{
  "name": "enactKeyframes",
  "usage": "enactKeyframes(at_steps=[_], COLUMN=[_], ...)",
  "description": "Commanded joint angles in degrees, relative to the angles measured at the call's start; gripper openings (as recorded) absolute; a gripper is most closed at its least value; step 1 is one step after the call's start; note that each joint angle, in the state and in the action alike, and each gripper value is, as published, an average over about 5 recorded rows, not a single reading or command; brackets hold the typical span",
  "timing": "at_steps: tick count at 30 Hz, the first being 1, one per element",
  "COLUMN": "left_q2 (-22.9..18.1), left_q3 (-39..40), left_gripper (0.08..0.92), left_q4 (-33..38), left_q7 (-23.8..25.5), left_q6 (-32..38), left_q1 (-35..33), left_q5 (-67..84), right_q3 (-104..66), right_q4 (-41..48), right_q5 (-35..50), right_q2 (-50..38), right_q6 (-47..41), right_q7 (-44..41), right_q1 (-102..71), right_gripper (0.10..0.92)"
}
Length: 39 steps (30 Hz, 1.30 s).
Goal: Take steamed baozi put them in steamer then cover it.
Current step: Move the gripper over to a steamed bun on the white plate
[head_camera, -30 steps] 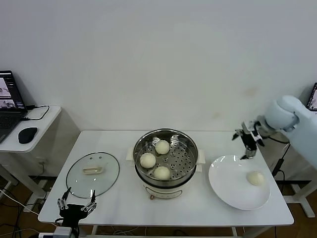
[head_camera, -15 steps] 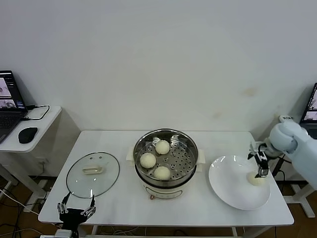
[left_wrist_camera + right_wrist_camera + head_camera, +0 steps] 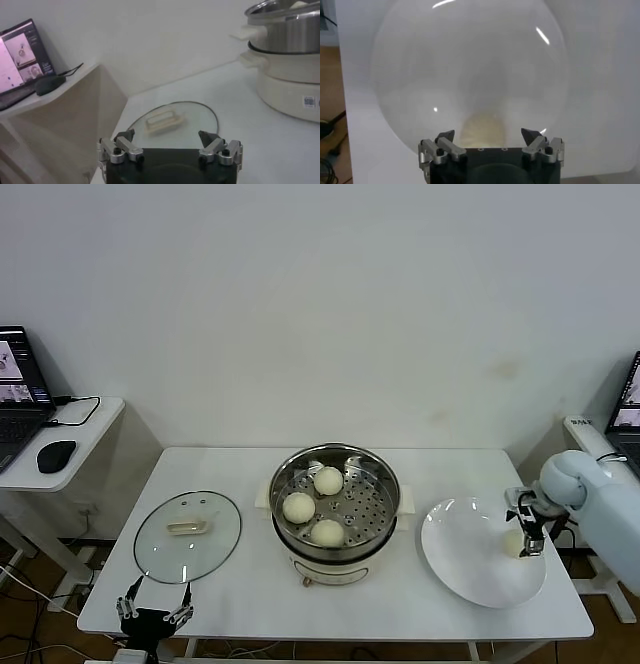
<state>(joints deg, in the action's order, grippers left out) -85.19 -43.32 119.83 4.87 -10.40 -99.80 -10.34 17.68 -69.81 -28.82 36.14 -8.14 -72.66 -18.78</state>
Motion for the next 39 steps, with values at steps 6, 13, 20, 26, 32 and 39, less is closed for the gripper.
enactKeyframes(at_steps=[6, 13, 20, 26, 32, 39], left_q2=[0.0, -0.1, -0.2, -0.3, -0.4, -0.4], left_q3=[0.0, 0.2, 0.3, 0.4, 0.5, 0.8], left_gripper=[0.823, 0.823, 0.823, 0.823, 0.823, 0.823], left_q4=[-0.9, -1.3, -1.2, -1.1, -0.9, -1.0], left_q7=[0.2, 0.3, 0.3, 0.3, 0.2, 0.2], left_q6=[0.0, 0.0, -0.1, -0.1, -0.1, -0.1], left_q1=[0.5, 0.8, 0.9, 0.5, 0.5, 0.4], left_q5=[-0.2, -0.4, -0.7, -1.0, -1.0, -1.1], right_q3=[-1.3, -2.8, -3.2, -3.1, -3.1, -3.1], right_q4=[5.2, 6.4, 7.1, 7.1, 6.5, 5.9], right_q5=[-3.4, -3.7, -3.2, -2.9, -2.6, -2.3], right_q2=[2.9, 2.9, 3.1, 3.3, 2.9, 1.9], right_q6=[2.0, 2.4, 2.6, 2.6, 2.6, 2.4], right_q7=[2.0, 2.4, 2.5, 2.3, 2.1, 2.0], right_q1=[-1.8, -2.1, -1.9, -1.7, -1.8, -1.7], right_gripper=[0.823, 0.823, 0.822, 0.823, 0.758, 0.560])
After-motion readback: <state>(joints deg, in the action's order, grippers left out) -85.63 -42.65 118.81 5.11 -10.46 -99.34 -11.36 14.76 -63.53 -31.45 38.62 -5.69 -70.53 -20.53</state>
